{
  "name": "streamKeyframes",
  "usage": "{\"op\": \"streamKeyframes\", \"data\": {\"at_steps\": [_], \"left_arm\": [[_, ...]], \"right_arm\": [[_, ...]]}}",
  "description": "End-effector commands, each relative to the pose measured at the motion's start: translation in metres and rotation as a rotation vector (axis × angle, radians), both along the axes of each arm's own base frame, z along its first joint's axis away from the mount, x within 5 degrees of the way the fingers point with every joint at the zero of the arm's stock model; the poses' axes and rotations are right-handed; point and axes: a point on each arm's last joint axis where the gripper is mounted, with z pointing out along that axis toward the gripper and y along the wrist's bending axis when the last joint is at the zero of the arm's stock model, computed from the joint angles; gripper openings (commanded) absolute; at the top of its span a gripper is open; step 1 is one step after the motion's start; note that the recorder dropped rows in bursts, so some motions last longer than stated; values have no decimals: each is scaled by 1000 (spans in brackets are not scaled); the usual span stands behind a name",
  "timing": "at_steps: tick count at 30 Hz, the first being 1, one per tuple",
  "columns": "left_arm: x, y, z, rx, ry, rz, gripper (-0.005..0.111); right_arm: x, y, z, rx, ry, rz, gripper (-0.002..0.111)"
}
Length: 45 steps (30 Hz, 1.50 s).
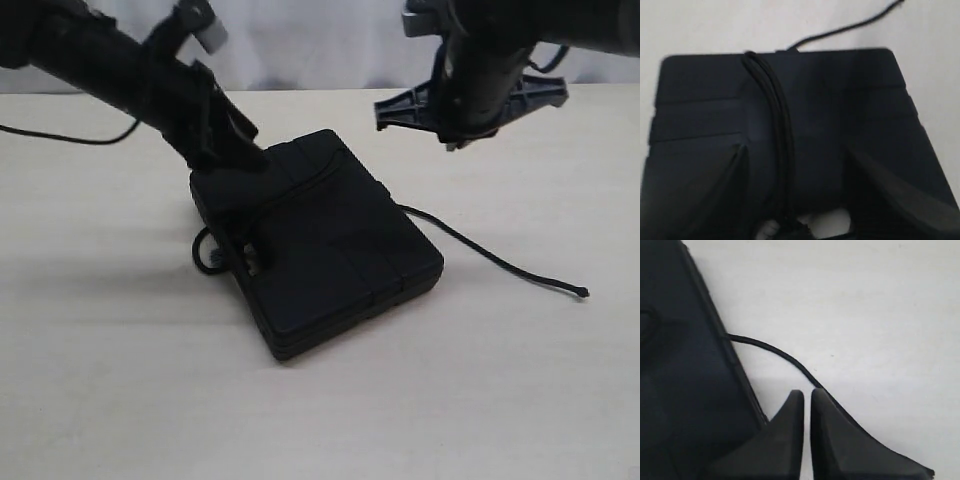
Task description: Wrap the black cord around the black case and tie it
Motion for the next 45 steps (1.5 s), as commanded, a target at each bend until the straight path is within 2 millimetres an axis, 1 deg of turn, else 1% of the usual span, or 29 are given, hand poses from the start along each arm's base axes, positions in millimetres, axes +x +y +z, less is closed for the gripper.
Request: {"op": "streamKeyframes", "data": {"at_steps": [1, 3, 6, 9, 12, 13, 14, 15, 16, 17, 19, 20, 25, 26, 27, 29, 31, 32, 36, 38, 39, 40, 42, 45], "left_arm": [[-4, -23, -39, 103, 37, -99, 54], [-3, -29, -51, 143, 16, -102, 54], [2, -35, -57, 166, -33, -66, 54], [6, -34, -56, 172, -58, -26, 54], [6, -34, -56, 175, -63, -23, 54], [6, -34, -56, 174, -62, -25, 54], [6, -34, -56, 174, -62, -25, 54], [6, -34, -56, 174, -62, -25, 54], [6, -34, -56, 174, -62, -25, 54], [6, -34, -56, 171, -58, -25, 54], [6, -34, -56, 171, -58, -25, 54], [6, -34, -56, 171, -58, -25, 54], [6, -34, -56, 171, -58, -25, 54], [6, -34, -56, 171, -58, -25, 54], [6, -34, -56, 171, -58, -25, 54], [6, -34, -56, 171, -58, -25, 54], [5, -34, -56, 168, -54, -26, 54], [5, -34, -56, 167, -51, -30, 54], [3, -35, -56, 162, -35, -43, 54], [3, -35, -56, 157, -33, -40, 54], [3, -35, -56, 156, -31, -42, 54], [2, -36, -56, 152, -21, -50, 54], [0, -38, -54, 120, 5, -45, 54], [-2, -40, -53, 86, 38, -49, 54]], "right_arm": [[0, -34, -22, 43, 61, -35, 4], [-1, -46, -34, 44, 75, -43, 4], [-2, -61, -46, 23, 91, -12, 4], [-1, -69, -59, -37, 135, 83, 4], [2, -68, -78, -74, 199, 144, 5], [5, -66, -96, -90, 244, 193, 10], [6, -66, -104, -99, 267, 211, 13], [8, -66, -116, -118, 294, 221, 20], [10, -67, -120, -131, 301, 228, 24], [12, -66, -124, -140, 297, 238, 30], [15, -65, -129, -133, 283, 249, 36], [15, -65, -132, -133, 289, 250, 37], [14, -65, -158, -141, 358, 251, 37], [14, -66, -164, -160, 376, 262, 35], [13, -68, -169, -185, 401, 270, 29], [10, -71, -177, -220, 452, 274, 4], [8, -74, -177, -253, 476, 281, 4], [8, -76, -174, -275, 477, 269, 4], [7, -89, -157, -392, 463, 150, 4], [7, -94, -144, -437, 437, 95, 4], [6, -94, -140, -442, 426, 96, 4], [6, -94, -133, -432, 408, 107, 4], [4, -88, -125, -361, 404, 152, 4], [1, -74, -116, -219, 385, 256, 4]]}}
